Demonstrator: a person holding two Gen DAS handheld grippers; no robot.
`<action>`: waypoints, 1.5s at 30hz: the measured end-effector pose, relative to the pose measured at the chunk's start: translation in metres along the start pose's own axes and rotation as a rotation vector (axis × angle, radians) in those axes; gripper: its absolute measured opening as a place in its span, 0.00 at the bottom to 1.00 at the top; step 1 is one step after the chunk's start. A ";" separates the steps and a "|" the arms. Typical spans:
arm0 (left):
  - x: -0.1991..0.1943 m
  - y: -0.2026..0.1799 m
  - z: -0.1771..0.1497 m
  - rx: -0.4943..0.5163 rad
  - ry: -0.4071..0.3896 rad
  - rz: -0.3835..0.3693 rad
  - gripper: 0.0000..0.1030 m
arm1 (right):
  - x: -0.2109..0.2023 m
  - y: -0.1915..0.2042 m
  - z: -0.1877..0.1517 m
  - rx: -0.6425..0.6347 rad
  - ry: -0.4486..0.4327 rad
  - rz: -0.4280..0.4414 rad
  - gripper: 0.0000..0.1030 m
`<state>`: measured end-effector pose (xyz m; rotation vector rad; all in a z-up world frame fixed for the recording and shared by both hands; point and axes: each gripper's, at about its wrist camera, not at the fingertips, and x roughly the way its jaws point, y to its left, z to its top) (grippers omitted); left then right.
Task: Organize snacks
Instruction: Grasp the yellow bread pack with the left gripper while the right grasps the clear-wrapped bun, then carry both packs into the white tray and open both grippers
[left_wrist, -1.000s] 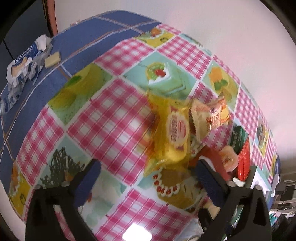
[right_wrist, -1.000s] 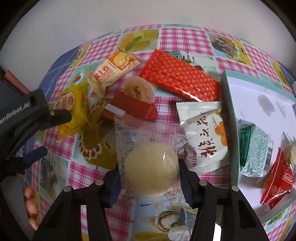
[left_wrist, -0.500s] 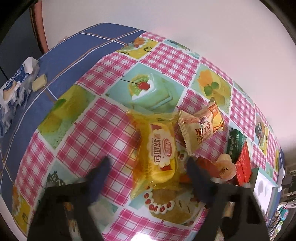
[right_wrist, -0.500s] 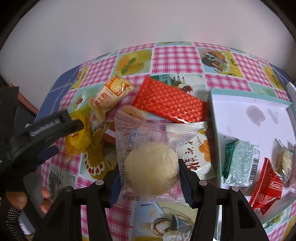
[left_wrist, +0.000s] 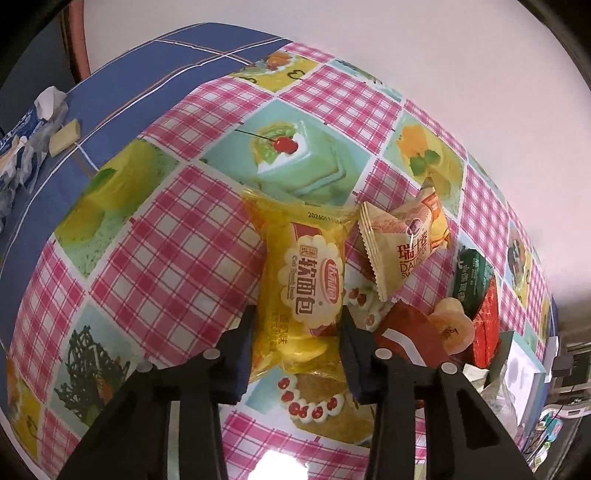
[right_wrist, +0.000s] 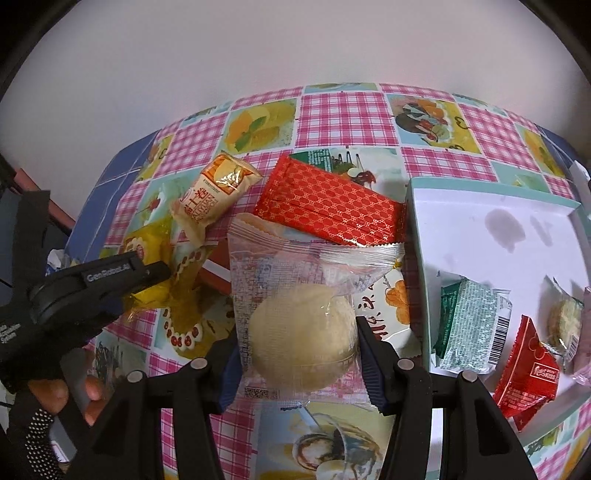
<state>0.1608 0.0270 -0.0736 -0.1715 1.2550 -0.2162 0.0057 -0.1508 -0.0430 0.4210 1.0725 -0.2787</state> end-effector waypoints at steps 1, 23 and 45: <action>-0.003 0.001 0.000 -0.003 0.001 0.000 0.41 | -0.001 0.000 0.001 0.002 -0.004 0.001 0.56; -0.069 -0.078 -0.016 0.129 -0.065 -0.108 0.40 | -0.036 -0.069 0.016 0.168 -0.074 -0.014 0.56; -0.056 -0.251 -0.131 0.598 0.008 -0.251 0.40 | -0.073 -0.233 0.000 0.553 -0.157 -0.194 0.56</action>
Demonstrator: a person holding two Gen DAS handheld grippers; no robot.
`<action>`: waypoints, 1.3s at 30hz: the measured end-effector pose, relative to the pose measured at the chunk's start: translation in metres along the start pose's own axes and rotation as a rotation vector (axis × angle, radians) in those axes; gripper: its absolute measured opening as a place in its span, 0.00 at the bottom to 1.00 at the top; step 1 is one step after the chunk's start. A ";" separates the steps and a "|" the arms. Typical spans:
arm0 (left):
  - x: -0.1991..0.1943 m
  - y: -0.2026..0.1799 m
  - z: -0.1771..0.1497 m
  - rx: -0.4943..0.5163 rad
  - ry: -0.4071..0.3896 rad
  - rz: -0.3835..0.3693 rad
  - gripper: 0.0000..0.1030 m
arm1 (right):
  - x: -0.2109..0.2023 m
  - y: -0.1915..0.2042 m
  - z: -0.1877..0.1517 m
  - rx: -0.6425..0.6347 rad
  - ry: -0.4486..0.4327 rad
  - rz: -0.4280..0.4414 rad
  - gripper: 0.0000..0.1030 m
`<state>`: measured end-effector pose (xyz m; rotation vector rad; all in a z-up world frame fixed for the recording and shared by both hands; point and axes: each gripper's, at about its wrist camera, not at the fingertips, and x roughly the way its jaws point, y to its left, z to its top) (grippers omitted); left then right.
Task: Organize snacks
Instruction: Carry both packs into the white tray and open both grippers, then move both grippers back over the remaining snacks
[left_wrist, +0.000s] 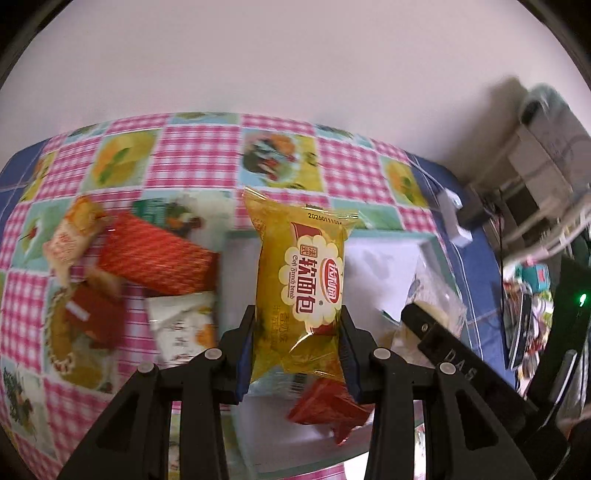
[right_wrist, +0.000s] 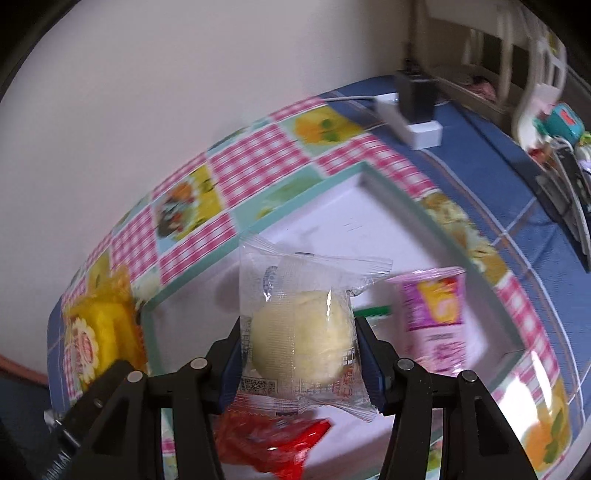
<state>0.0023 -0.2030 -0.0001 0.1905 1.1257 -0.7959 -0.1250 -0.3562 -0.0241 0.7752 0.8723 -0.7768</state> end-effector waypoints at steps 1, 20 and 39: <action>0.005 -0.005 -0.001 0.015 0.004 -0.001 0.40 | -0.001 -0.005 0.002 0.012 -0.004 -0.004 0.56; 0.008 -0.019 0.001 0.062 -0.003 0.047 0.57 | -0.007 -0.018 0.008 0.052 -0.017 -0.010 0.63; 0.003 0.057 -0.002 -0.137 -0.020 0.344 0.93 | -0.007 0.016 -0.011 -0.078 0.029 -0.054 1.00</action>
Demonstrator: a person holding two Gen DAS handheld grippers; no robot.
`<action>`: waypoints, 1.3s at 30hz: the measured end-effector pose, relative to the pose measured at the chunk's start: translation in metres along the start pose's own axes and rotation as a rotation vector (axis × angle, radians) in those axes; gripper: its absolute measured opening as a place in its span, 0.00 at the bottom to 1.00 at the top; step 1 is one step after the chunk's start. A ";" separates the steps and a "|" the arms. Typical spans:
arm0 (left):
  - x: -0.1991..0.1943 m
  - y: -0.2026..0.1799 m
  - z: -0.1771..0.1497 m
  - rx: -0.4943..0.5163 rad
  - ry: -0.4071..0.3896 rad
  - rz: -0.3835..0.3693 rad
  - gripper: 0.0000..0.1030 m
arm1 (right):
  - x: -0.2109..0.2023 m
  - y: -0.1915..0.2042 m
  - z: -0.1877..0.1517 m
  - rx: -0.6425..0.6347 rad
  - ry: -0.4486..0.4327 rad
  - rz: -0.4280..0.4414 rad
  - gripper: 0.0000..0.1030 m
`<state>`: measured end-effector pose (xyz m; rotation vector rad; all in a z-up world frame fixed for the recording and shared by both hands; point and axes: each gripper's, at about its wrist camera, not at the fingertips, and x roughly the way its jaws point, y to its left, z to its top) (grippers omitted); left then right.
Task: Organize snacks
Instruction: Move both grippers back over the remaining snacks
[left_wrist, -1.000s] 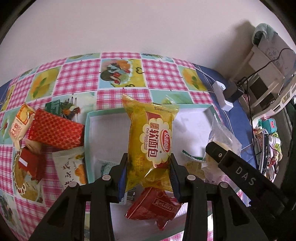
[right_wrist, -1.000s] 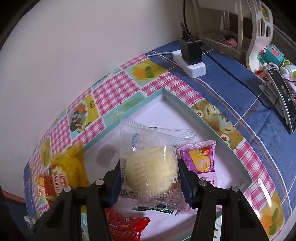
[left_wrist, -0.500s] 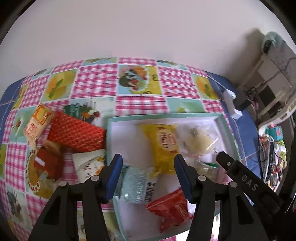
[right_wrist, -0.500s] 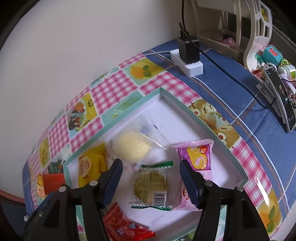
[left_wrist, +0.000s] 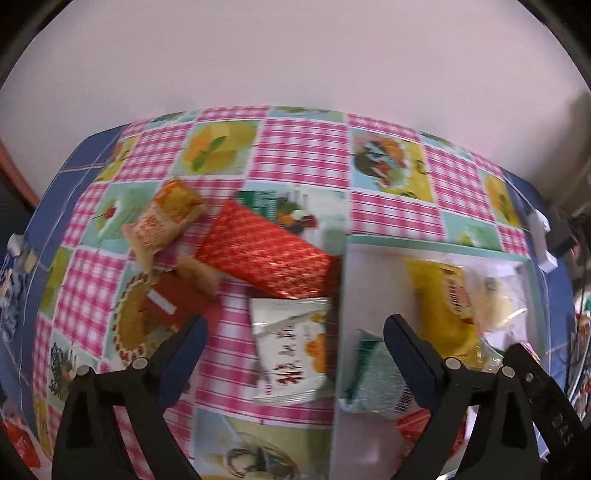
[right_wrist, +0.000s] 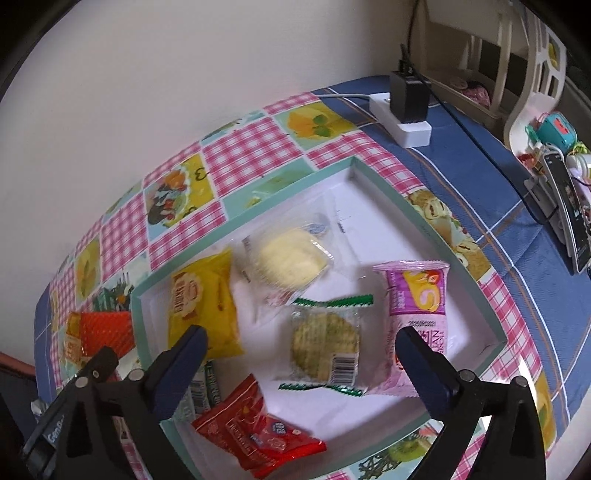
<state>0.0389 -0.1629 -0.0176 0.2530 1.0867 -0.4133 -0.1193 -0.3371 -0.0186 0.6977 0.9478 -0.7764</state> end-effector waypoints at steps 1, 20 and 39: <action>0.000 0.005 0.000 -0.010 0.000 0.010 0.93 | -0.001 0.003 -0.002 -0.011 0.000 -0.004 1.00; -0.021 0.112 0.004 -0.189 -0.012 0.169 0.93 | -0.013 0.070 -0.037 -0.206 0.012 0.059 1.00; -0.034 0.232 -0.015 -0.534 0.033 0.193 0.93 | -0.009 0.164 -0.084 -0.412 0.049 0.200 1.00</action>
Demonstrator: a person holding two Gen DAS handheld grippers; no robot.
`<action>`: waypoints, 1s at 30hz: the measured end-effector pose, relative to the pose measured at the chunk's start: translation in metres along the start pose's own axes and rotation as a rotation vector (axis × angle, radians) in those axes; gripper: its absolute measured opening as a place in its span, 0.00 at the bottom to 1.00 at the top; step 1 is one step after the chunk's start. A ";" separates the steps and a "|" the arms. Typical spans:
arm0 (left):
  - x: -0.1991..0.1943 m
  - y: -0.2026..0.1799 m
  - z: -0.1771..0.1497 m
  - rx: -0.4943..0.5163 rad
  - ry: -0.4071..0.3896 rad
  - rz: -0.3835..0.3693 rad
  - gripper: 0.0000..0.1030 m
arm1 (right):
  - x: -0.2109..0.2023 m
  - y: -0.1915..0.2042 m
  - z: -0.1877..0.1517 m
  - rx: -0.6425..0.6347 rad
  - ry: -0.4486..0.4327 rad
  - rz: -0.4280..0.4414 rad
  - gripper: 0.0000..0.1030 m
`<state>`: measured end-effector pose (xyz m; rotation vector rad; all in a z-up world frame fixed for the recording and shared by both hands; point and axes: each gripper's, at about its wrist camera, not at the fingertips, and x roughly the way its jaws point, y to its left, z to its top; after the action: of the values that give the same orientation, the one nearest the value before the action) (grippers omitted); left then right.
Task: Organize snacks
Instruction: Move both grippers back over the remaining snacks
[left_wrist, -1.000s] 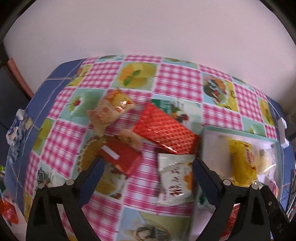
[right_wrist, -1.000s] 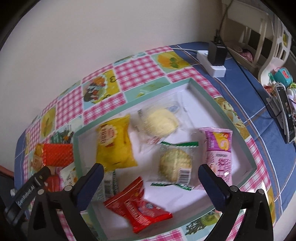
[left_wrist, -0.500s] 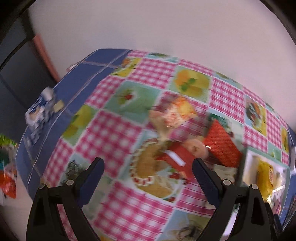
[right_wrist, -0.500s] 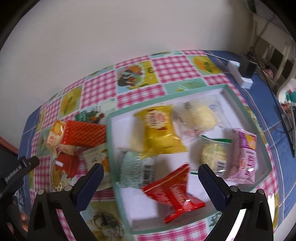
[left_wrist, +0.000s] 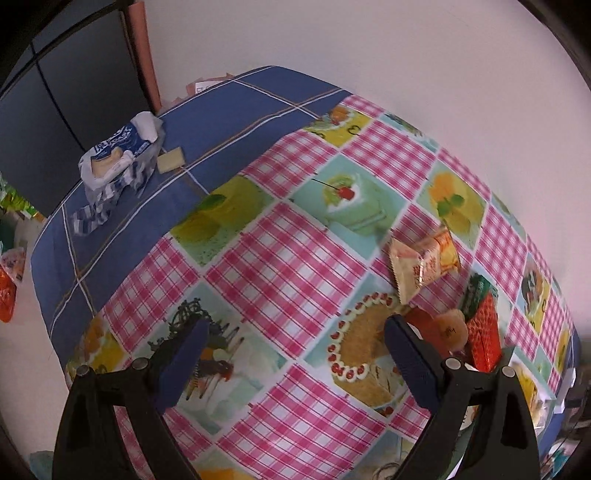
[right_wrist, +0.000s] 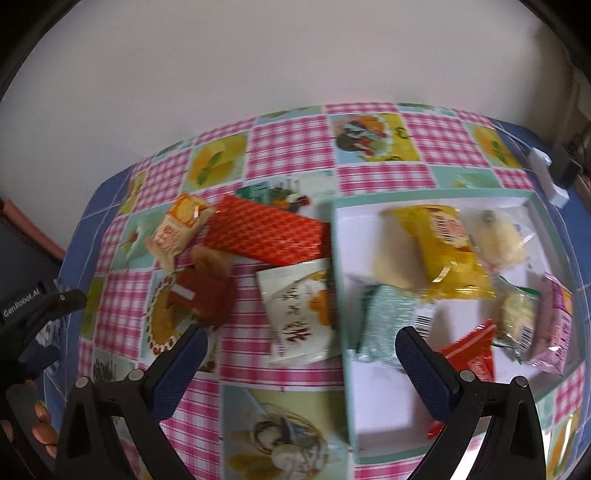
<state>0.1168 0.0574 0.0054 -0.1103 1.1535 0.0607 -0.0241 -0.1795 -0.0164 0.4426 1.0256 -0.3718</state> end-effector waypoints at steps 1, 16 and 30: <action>0.000 0.002 0.001 -0.001 -0.002 0.005 0.93 | 0.002 0.004 -0.001 -0.008 0.003 0.002 1.00; 0.030 0.001 -0.003 0.034 0.066 0.043 0.93 | 0.033 0.031 -0.007 -0.051 0.021 -0.008 1.00; 0.053 -0.014 -0.011 0.075 0.126 0.023 0.93 | 0.049 0.025 -0.006 -0.072 0.043 0.008 1.00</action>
<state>0.1296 0.0415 -0.0462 -0.0347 1.2813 0.0312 0.0071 -0.1600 -0.0580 0.3916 1.0755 -0.3187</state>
